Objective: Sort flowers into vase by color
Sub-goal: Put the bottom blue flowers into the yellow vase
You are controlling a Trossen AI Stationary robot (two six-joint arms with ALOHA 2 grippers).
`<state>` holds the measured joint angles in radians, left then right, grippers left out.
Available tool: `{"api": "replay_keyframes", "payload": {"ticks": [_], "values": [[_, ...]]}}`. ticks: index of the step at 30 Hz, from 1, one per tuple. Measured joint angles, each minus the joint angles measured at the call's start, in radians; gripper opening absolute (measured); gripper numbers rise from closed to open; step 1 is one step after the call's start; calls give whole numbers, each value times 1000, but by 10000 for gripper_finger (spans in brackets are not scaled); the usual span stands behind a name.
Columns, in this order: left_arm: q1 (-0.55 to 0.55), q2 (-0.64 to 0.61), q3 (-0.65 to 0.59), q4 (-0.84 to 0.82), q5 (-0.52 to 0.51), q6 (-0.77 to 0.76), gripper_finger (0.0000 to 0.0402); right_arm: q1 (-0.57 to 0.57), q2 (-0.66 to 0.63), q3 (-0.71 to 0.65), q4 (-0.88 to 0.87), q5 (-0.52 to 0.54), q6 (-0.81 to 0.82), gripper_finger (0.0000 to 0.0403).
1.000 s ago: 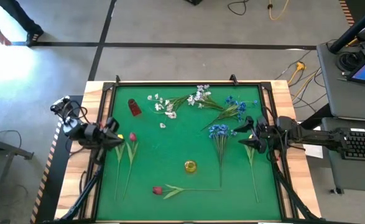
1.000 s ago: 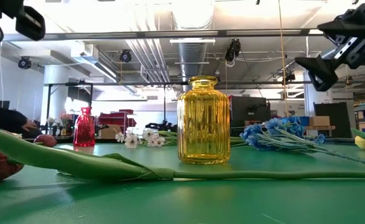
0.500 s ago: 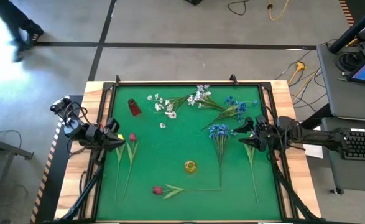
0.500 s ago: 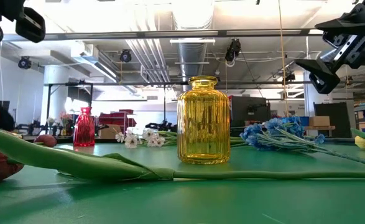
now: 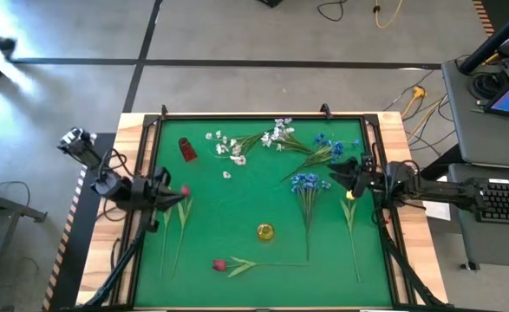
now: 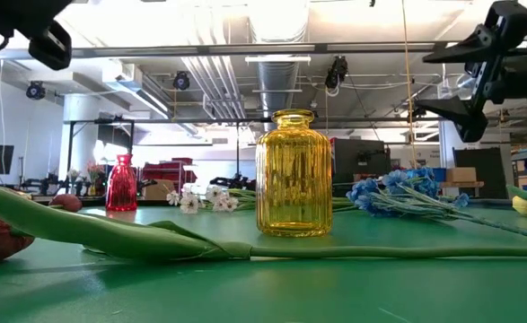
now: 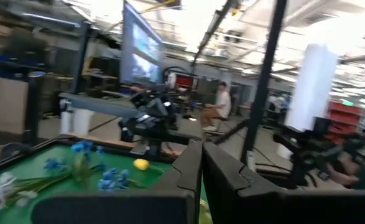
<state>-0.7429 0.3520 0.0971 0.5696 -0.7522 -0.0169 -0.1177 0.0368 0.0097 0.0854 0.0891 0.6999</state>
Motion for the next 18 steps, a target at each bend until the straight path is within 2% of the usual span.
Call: {"api": "replay_keyframes", "payload": {"ticks": [3, 6, 12, 18], "values": [[29, 116, 0, 114, -65, -36, 0, 0, 0, 0, 55, 0, 3, 327], [63, 231, 0, 171, -77, -118, 0, 0, 0, 0, 114, -8, 3, 327], [122, 443, 64, 177, -77, -267, 0, 2, 28, 13, 132, -17, -4, 327], [159, 628, 195, 169, -76, -245, 0, 16, 161, 52, 129, -20, -4, 327]]}}
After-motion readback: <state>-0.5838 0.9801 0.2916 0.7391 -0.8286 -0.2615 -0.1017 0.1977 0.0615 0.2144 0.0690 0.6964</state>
